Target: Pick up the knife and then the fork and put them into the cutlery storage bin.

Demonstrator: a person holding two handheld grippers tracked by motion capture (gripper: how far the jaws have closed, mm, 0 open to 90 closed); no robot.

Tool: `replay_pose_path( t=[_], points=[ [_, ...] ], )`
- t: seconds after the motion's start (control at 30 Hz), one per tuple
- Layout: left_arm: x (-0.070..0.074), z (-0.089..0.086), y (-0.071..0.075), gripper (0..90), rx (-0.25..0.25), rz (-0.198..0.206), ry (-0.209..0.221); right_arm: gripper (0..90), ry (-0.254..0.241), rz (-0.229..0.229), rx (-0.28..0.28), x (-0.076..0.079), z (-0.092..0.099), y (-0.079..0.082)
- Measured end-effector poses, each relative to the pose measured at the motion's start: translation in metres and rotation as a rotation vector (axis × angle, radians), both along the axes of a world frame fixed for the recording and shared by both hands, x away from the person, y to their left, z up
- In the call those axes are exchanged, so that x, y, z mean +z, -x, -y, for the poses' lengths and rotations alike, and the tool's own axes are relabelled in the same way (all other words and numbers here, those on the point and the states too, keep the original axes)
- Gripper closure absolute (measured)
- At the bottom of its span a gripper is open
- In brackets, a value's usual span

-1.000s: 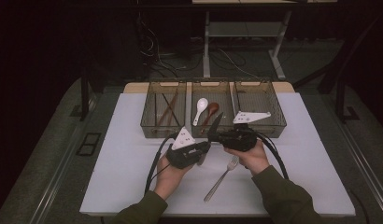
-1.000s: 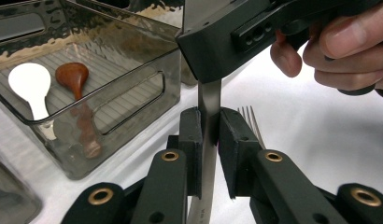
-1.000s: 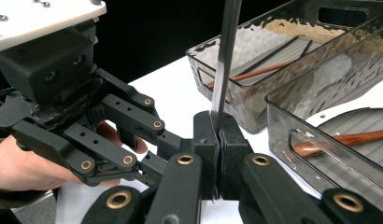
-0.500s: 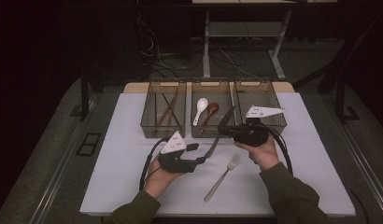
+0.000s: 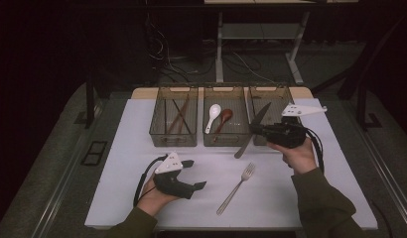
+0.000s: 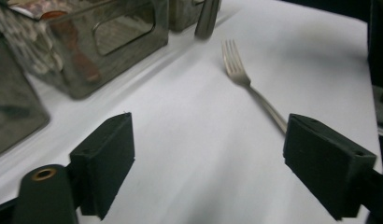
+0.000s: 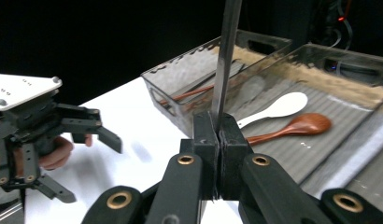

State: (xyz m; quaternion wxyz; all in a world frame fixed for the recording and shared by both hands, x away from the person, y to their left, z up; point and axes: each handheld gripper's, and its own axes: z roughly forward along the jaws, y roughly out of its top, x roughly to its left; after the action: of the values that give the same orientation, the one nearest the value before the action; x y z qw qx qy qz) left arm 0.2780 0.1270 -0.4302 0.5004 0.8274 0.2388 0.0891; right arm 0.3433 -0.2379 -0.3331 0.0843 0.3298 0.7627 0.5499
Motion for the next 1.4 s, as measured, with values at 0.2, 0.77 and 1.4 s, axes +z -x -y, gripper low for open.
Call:
replay_pose_path(
  t=[0.2,0.77,1.4],
  points=[
    [-0.002,-0.019,0.002,6.1,0.013,0.004,0.016,88.0,-0.004,0.010,-0.040,0.008,0.017,-0.001],
    [-0.005,-0.025,0.001,0.0,0.035,-0.011,0.004,88.0,0.060,0.049,-0.192,0.043,0.069,-0.014],
    [-0.008,-0.021,0.002,0.1,0.001,-0.018,-0.016,88.0,0.251,0.016,-0.361,0.052,0.096,-0.067]
  ],
)
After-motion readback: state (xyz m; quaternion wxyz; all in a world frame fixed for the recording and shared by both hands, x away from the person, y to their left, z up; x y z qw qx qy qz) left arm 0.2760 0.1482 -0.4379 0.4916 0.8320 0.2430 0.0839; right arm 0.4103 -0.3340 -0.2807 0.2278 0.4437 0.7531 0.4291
